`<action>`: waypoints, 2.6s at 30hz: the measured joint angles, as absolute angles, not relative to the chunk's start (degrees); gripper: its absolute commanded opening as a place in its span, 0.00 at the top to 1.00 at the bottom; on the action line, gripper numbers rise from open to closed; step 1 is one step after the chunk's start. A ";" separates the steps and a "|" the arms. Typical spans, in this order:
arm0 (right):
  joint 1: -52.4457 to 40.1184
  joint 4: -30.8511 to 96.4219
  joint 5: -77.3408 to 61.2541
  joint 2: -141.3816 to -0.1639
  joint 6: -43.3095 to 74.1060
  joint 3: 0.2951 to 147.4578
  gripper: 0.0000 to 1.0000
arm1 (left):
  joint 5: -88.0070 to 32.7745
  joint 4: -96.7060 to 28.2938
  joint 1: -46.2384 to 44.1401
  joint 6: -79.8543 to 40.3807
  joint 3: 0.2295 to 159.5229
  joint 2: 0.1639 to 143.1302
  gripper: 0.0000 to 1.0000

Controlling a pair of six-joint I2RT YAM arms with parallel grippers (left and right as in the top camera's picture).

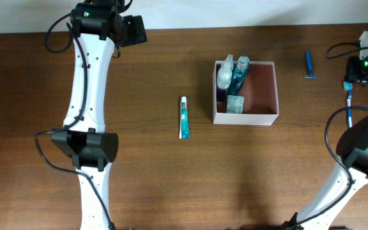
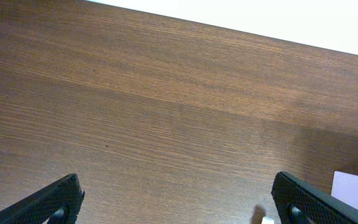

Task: Pack container
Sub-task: 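Close the right gripper on the toothbrush handle and lift it, then carry the toothbrush left and drop it into the pink box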

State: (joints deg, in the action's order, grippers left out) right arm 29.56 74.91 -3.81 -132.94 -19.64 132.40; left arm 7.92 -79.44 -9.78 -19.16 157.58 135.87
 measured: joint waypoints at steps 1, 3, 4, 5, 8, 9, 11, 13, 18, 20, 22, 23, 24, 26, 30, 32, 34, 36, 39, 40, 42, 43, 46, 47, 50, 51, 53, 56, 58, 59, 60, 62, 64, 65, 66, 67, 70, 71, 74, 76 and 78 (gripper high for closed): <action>29.93 74.61 -3.60 -133.38 -19.70 131.96 0.67 | 7.92 -79.46 -9.78 -19.16 157.58 135.87 0.01; 30.89 74.48 -2.81 -135.02 -19.64 131.09 0.63 | 7.92 -79.46 -9.78 -19.16 157.58 135.87 0.01; 31.24 74.48 -2.61 -135.85 -19.66 130.82 0.63 | 7.92 -79.46 -9.78 -19.16 157.58 135.87 0.01; 31.59 74.39 -2.39 -136.88 -19.68 130.61 0.63 | 7.92 -79.46 -9.78 -19.16 157.58 135.87 0.01; 32.56 73.60 -1.76 -139.96 -19.68 129.82 0.63 | 7.92 -79.46 -9.78 -19.16 157.58 135.87 0.01; 32.69 73.41 -1.54 -140.57 -19.70 129.64 0.63 | 7.92 -79.46 -9.78 -19.16 157.58 135.87 0.01; 33.06 73.23 -1.48 -141.58 -19.66 129.40 0.62 | 7.92 -79.44 -9.78 -19.16 157.58 135.87 0.01; 33.47 73.19 -1.45 -142.17 -19.70 129.29 0.62 | 7.92 -79.46 -9.78 -19.16 157.58 135.87 0.01; 34.59 72.69 -1.34 -142.26 -19.73 129.29 0.62 | 7.92 -79.46 -9.78 -19.16 157.58 135.87 0.01; 35.03 72.47 -1.30 -142.39 -19.73 129.29 0.62 | 7.92 -79.44 -9.78 -19.16 157.58 135.87 0.01; 35.29 71.79 -1.30 -142.50 -19.68 129.12 0.62 | 7.92 -79.44 -9.78 -19.16 157.58 135.87 0.01; 35.40 71.22 -1.30 -142.56 -19.68 128.95 0.62 | 7.92 -79.46 -9.78 -19.16 157.58 135.87 0.01; 35.42 70.81 -1.30 -142.56 -19.68 128.68 0.62 | 7.92 -79.44 -9.78 -19.16 157.58 135.87 0.01; 35.44 69.97 -1.30 -142.65 -19.70 127.96 0.62 | 7.92 -79.46 -9.78 -19.16 157.58 135.87 0.01; 35.44 69.14 -1.30 -142.87 -19.75 127.37 0.62 | 7.92 -79.46 -9.78 -19.16 157.58 135.87 0.01; 35.44 68.64 -1.30 -142.89 -19.73 127.37 0.62 | 7.92 -79.46 -9.78 -19.16 157.60 135.87 0.01; 35.44 68.45 -1.30 -142.91 -19.73 127.37 0.62 | 7.92 -79.46 -9.78 -19.16 157.58 135.87 0.01; 35.44 68.36 -1.30 -143.00 -19.75 127.37 0.62 | 7.92 -79.44 -9.78 -19.16 157.58 135.87 0.01; 35.44 68.20 -1.32 -143.48 -19.70 127.37 0.62 | 7.92 -79.44 -9.78 -19.16 157.58 135.87 0.01; 35.44 68.20 -1.30 -143.70 -19.68 127.37 0.62 | 7.92 -79.46 -9.78 -19.16 157.58 135.87 0.01; 35.44 68.20 -1.30 -144.42 -19.73 127.35 0.62 | 7.92 -79.46 -9.78 -19.16 157.58 135.87 0.01; 35.44 68.20 -1.30 -144.53 -19.70 127.35 0.62 | 7.92 -79.44 -9.78 -19.16 157.58 135.87 0.01; 35.44 68.20 -1.26 -144.94 -19.75 127.15 0.62 | 7.92 -79.46 -9.78 -19.16 157.58 135.87 0.01; 35.44 68.16 -1.30 -144.94 -19.73 127.15 0.62 | 7.92 -79.44 -9.78 -19.16 157.58 135.87 0.01; 35.44 68.01 -1.28 -144.94 -19.73 127.15 0.63 | 7.92 -79.46 -9.78 -19.16 157.58 135.87 0.01; 35.44 68.01 -1.30 -144.94 -19.73 127.15 0.70 | 7.92 -79.46 -9.78 -19.16 157.58 135.87 0.01; 35.44 68.01 -1.28 -144.94 -19.81 127.15 0.83 | 7.92 -79.46 -9.78 -19.16 157.58 135.87 0.01; 35.44 68.03 -1.28 -144.94 -19.66 127.15 0.91 | 7.92 -79.46 -9.78 -19.16 157.58 135.87 0.01; 35.44 68.01 -1.26 -144.94 -19.77 127.15 0.96 | 7.92 -79.46 -9.78 -19.16 157.58 135.87 0.00; 35.44 68.03 -1.28 -144.94 -19.62 127.15 0.96 | 7.92 -79.44 -9.78 -19.16 157.58 135.87 0.01; 35.44 68.03 -1.28 -144.94 -19.68 127.15 0.96 | 7.92 -79.46 -9.78 -19.16 157.58 135.87 0.00; 35.44 68.05 -1.28 -144.94 -19.68 127.15 0.97 | 7.92 -79.46 -9.78 -19.16 157.58 135.87 0.01; 35.44 68.25 -1.28 -144.94 -19.70 127.15 0.96 | 7.92 -79.46 -9.78 -19.16 157.58 135.87 0.01; 35.44 68.55 -1.28 -144.94 -19.73 127.15 0.97 | 7.92 -79.44 -9.78 -19.16 157.58 135.87 0.01; 35.44 68.99 -1.28 -144.94 -19.70 127.15 0.96 | 7.92 -79.44 -9.78 -19.16 157.58 135.87 0.00; 35.42 69.56 -1.28 -144.94 -19.70 127.17 0.96 | 7.92 -79.46 -9.78 -19.16 157.58 135.87 0.01; 35.24 73.52 -1.30 -144.94 -19.44 127.74 0.96 | 7.92 -79.46 -9.78 -19.16 157.58 135.87 0.01; 35.18 75.20 -1.39 -144.94 -19.22 128.40 0.97 | 7.92 -79.46 -9.78 -19.16 157.58 135.87 0.01; 34.44 82.50 -3.03 -144.99 -18.04 133.32 0.96 | 7.92 -79.46 -9.78 -19.16 157.58 135.87 0.00; 33.67 88.29 -5.10 -145.01 -17.69 138.23 0.96 | 7.92 -79.40 -9.78 -19.16 157.58 135.87 0.00; 32.56 93.69 -7.29 -144.97 -17.52 143.74 0.97 | 7.92 -79.46 -9.78 -19.16 157.58 135.87 0.01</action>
